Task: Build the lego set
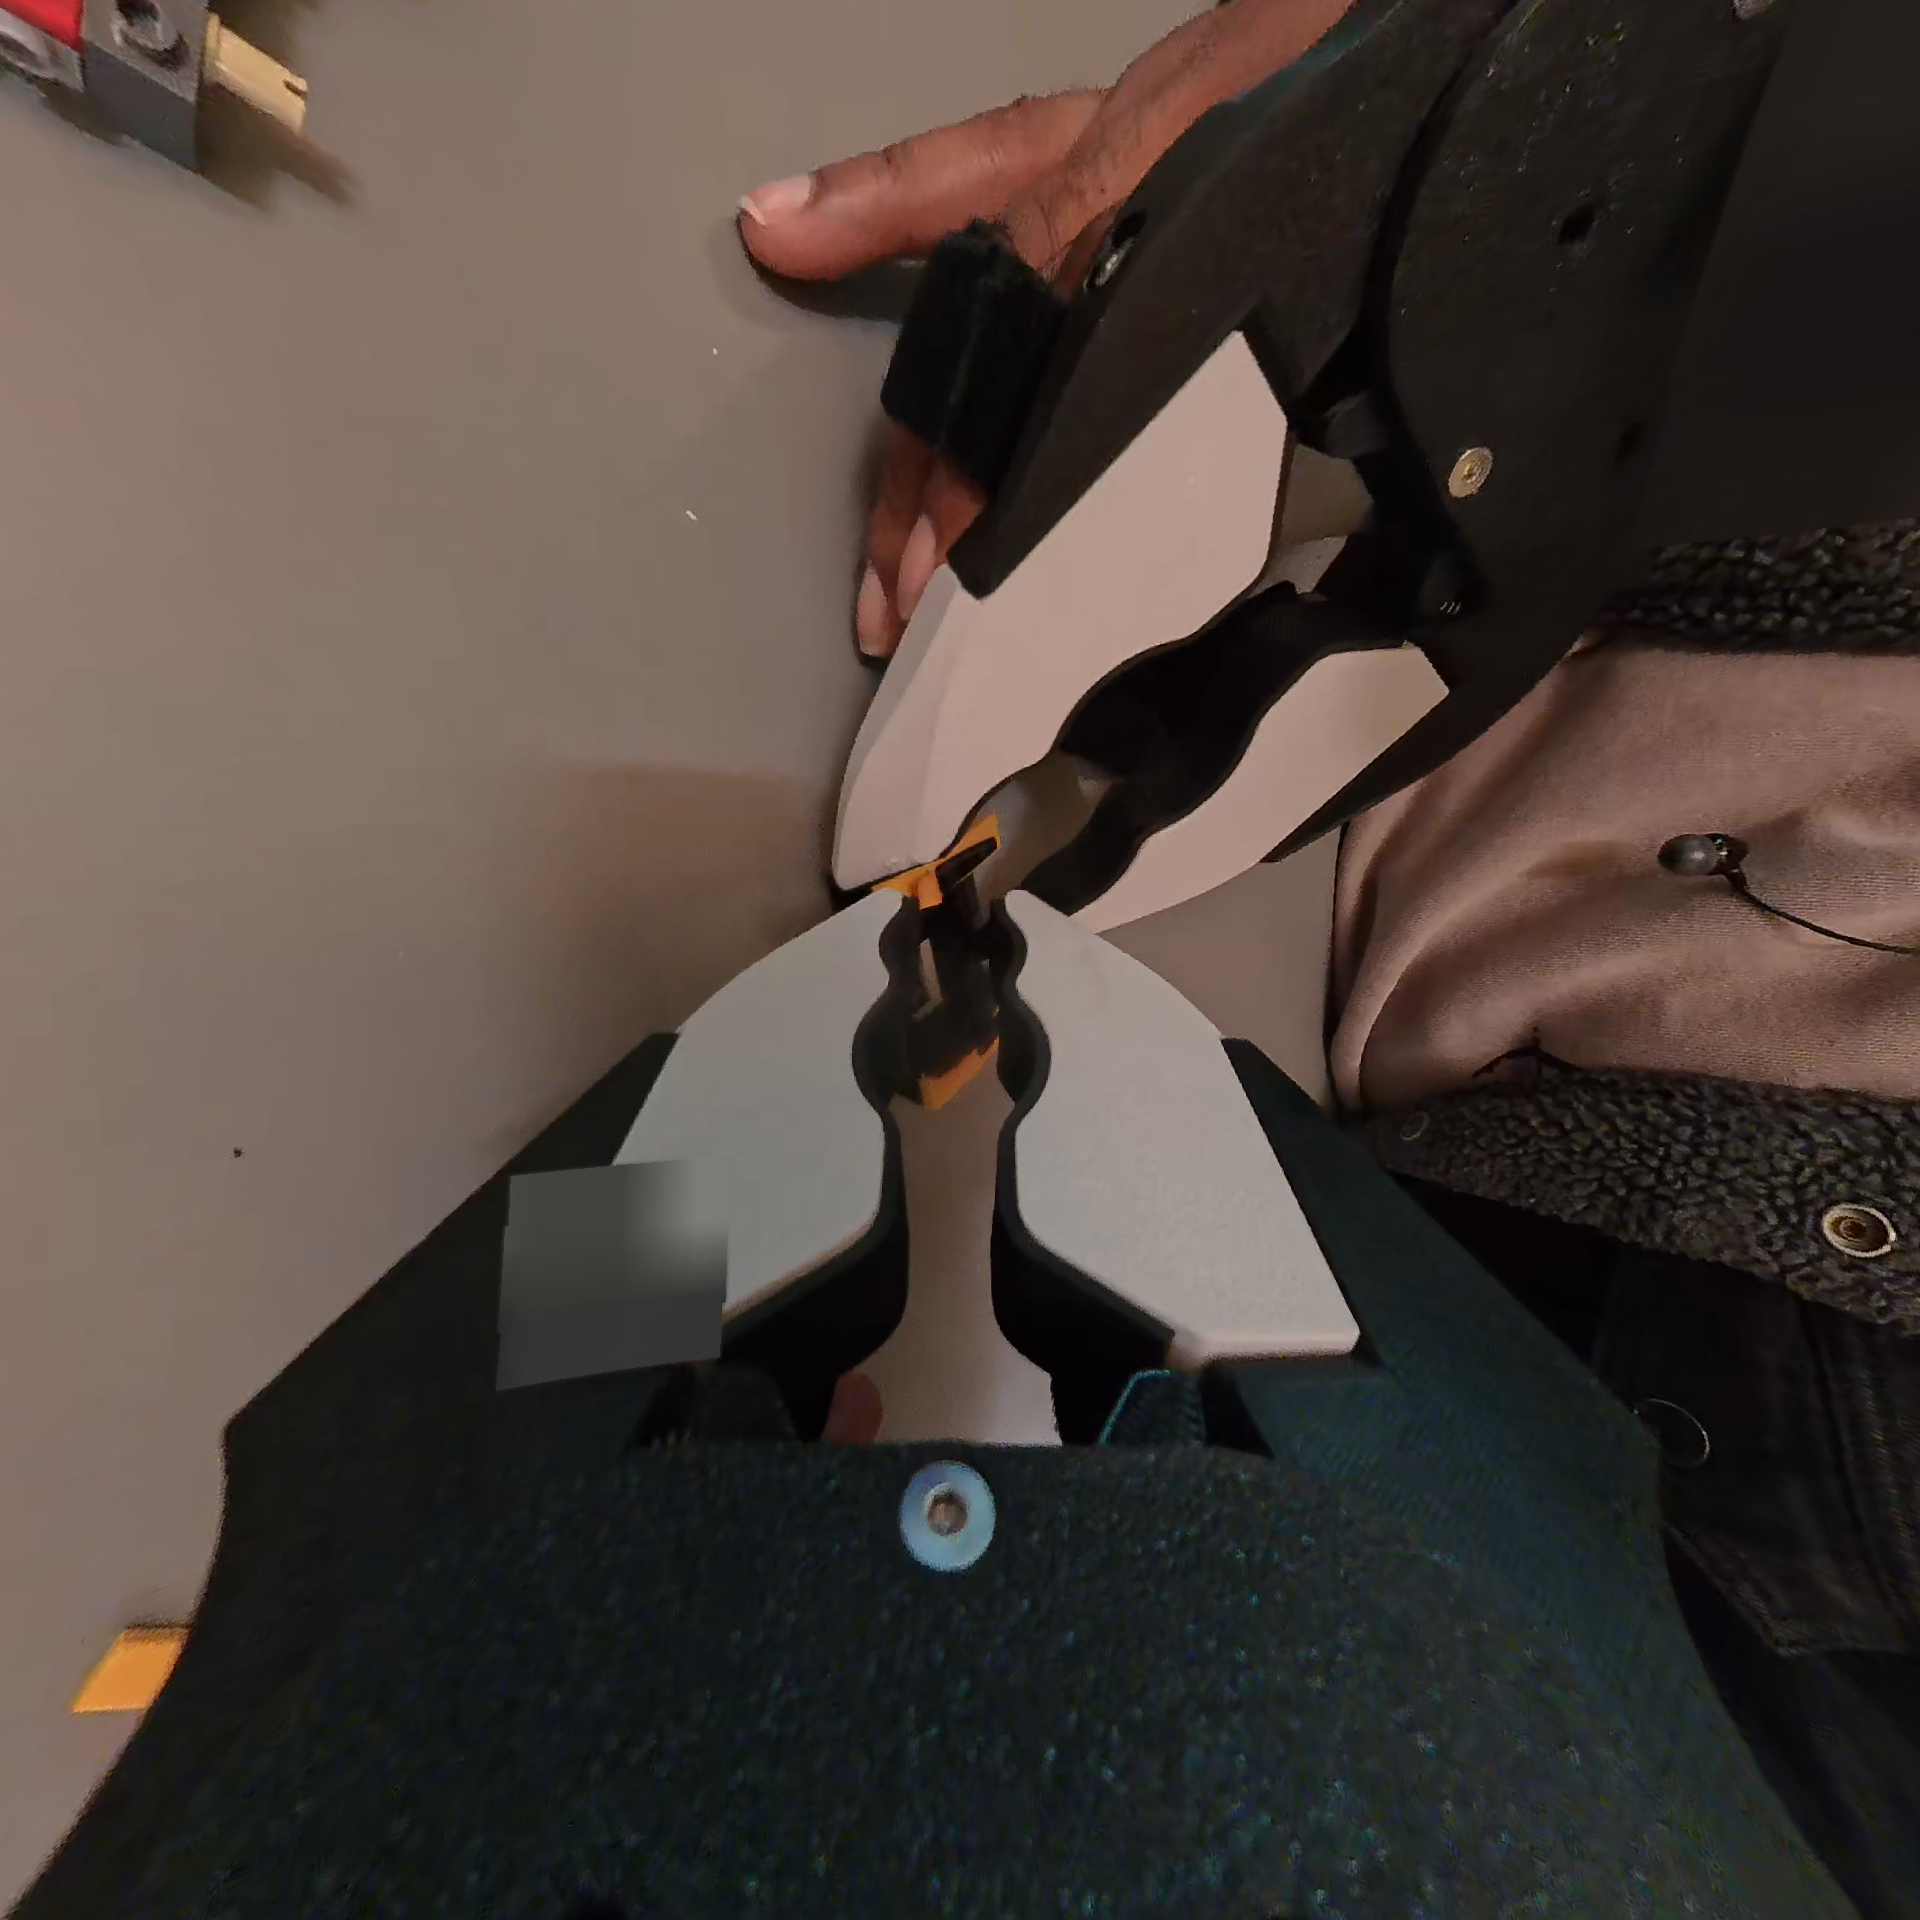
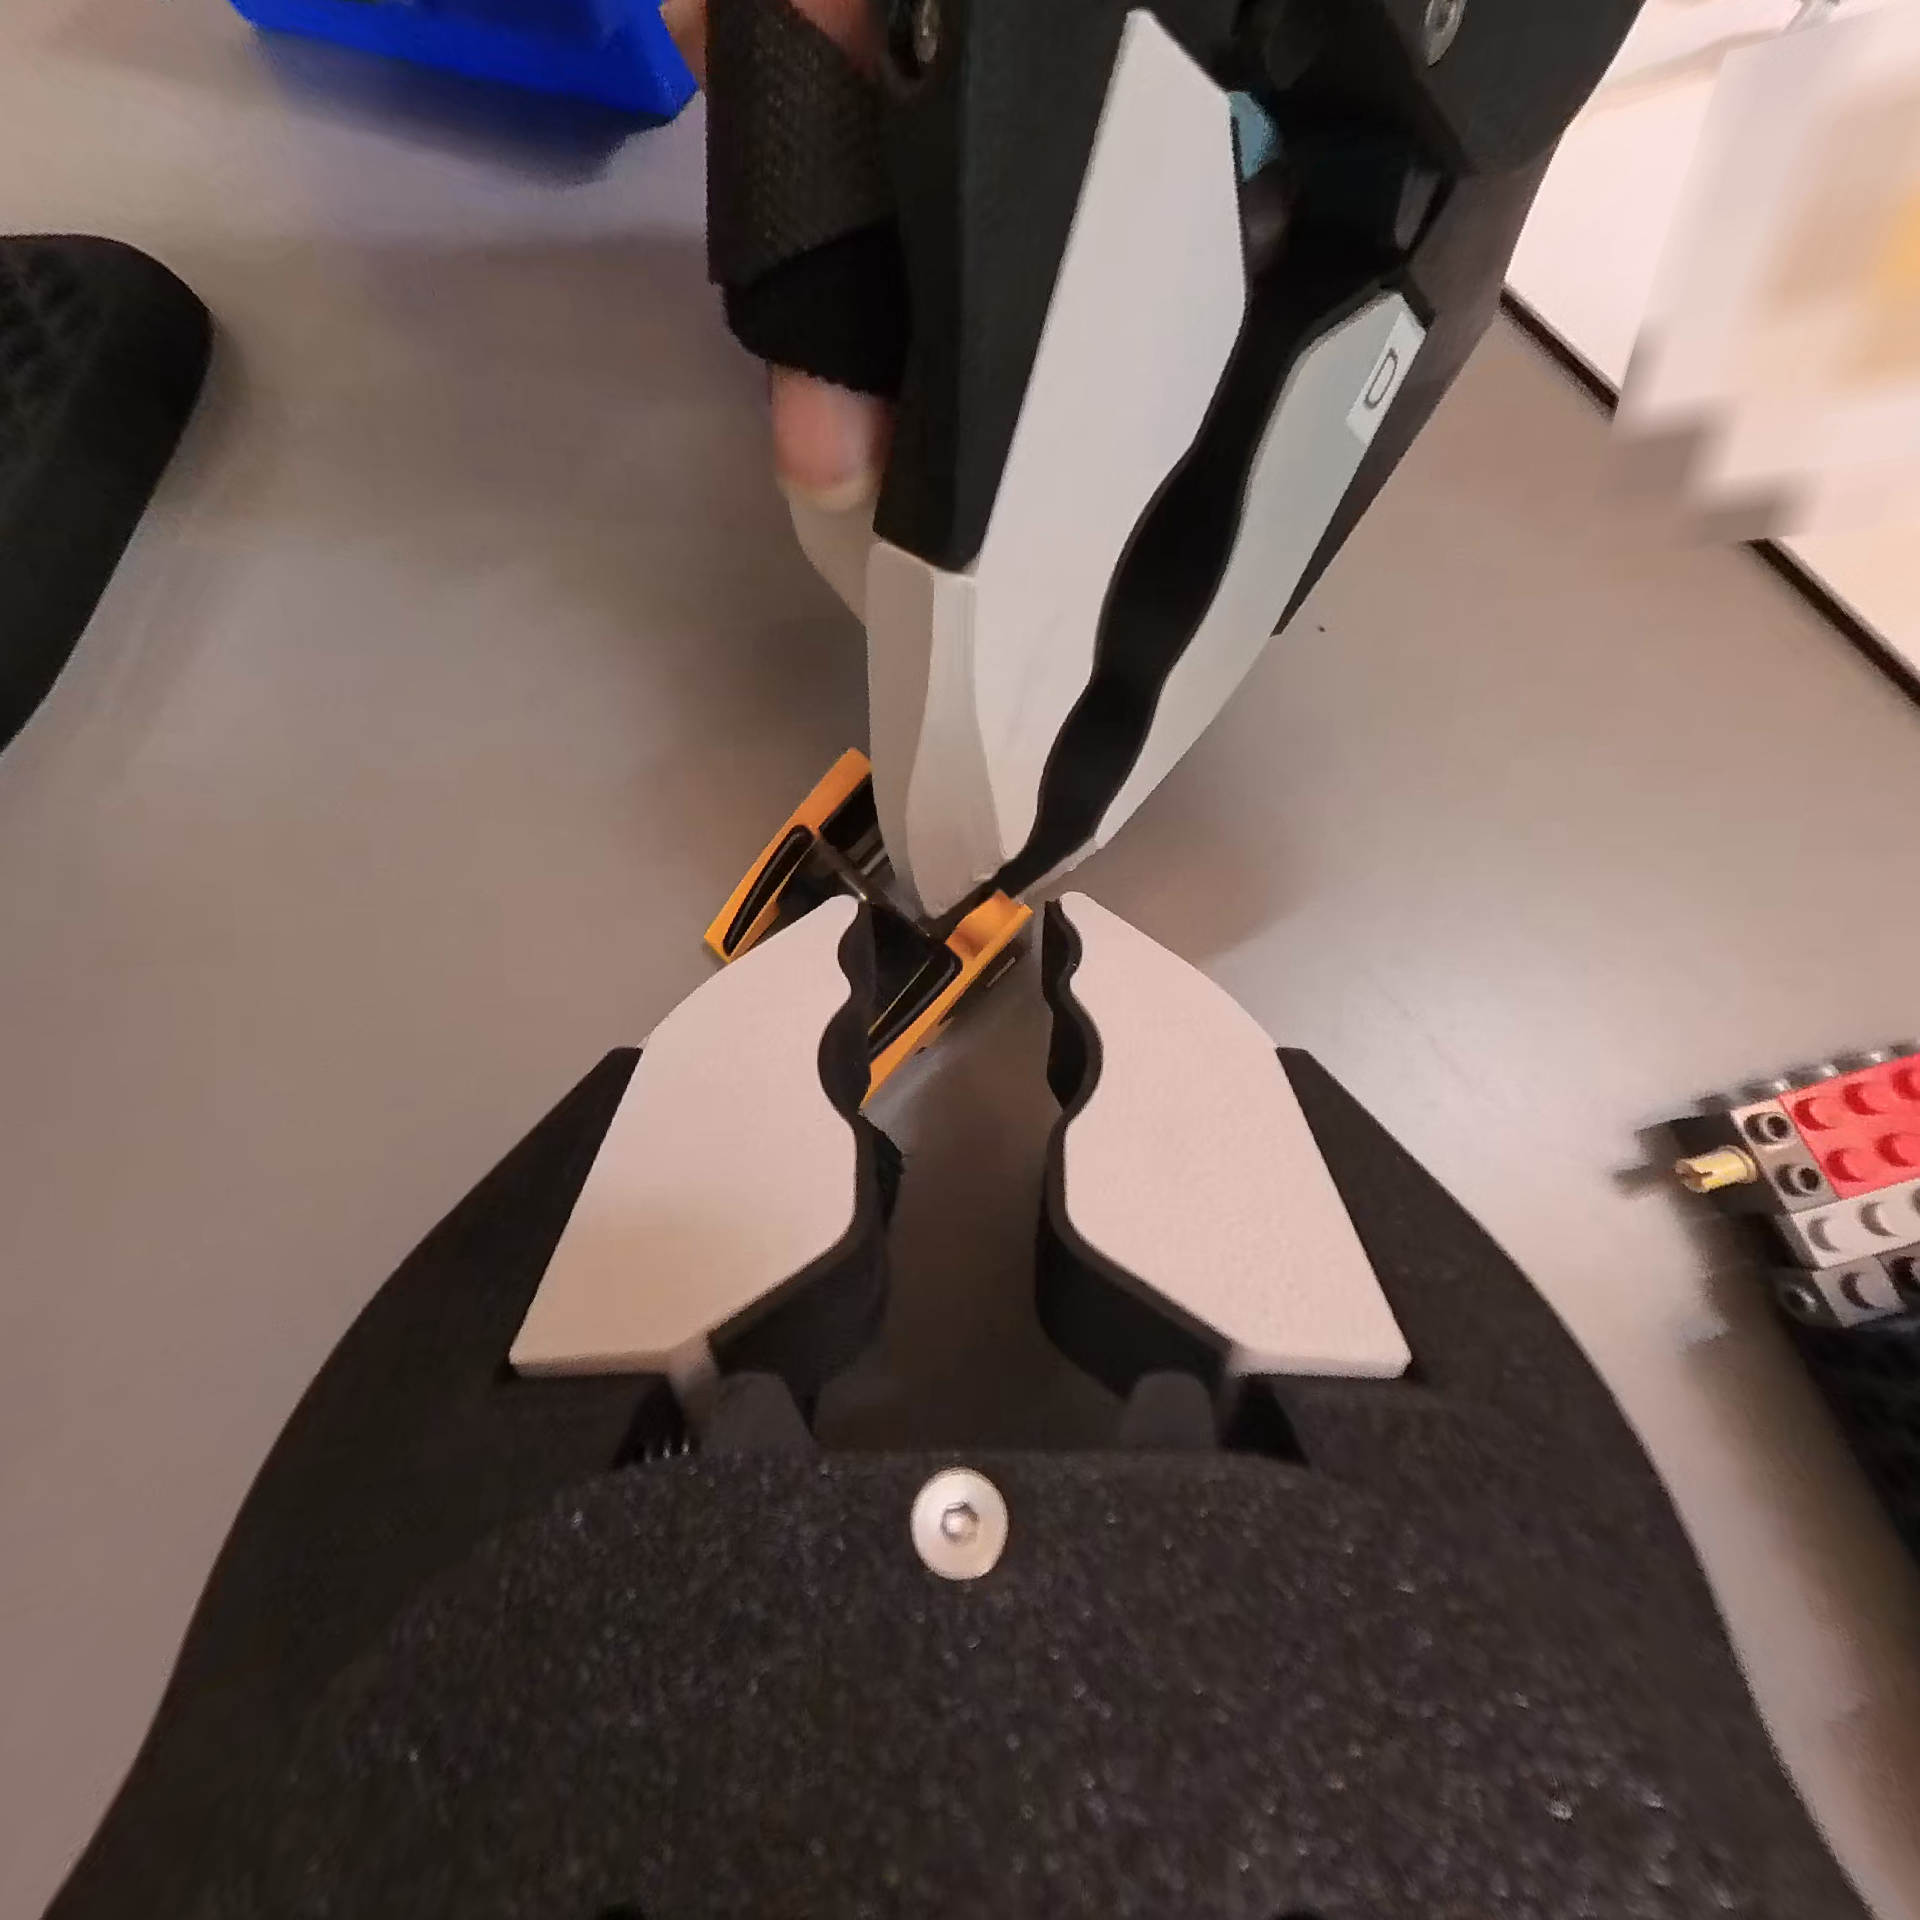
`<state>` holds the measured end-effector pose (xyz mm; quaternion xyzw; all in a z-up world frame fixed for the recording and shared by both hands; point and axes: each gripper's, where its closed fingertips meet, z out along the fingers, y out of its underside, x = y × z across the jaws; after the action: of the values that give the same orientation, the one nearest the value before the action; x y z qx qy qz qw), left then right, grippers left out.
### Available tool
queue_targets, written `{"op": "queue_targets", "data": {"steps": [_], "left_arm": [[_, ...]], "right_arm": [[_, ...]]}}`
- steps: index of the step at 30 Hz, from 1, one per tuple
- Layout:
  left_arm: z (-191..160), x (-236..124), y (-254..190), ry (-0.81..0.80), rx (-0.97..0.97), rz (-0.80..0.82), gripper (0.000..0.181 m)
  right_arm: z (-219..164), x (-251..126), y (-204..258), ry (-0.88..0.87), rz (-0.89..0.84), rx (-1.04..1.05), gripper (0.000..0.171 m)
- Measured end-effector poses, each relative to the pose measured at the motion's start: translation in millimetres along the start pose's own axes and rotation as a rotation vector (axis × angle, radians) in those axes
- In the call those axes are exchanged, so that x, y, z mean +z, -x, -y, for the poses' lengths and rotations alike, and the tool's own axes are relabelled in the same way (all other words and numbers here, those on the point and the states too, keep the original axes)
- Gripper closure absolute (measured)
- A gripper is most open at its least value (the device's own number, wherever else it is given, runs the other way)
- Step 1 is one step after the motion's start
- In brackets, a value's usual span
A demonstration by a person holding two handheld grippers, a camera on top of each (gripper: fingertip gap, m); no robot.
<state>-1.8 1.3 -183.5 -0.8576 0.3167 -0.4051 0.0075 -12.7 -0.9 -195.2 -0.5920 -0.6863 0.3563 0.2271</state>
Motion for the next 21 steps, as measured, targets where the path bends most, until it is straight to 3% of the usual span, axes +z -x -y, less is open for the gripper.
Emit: {"op": "queue_targets", "data": {"steps": [15, 21], "left_arm": [[-3.3, -3.2, 6.6, -0.004, 0.005, 0.026, 0.169], [-4.1, -4.2, 7.1, 0.003, 0.056, 0.122, 0.170]], "right_arm": [[5.1, 3.9, -3.6, 0.019, 0.003, 0.082, 0.148], [5.1, 4.4, -2.5, 0.014, 0.008, 0.082, 0.148]]}}
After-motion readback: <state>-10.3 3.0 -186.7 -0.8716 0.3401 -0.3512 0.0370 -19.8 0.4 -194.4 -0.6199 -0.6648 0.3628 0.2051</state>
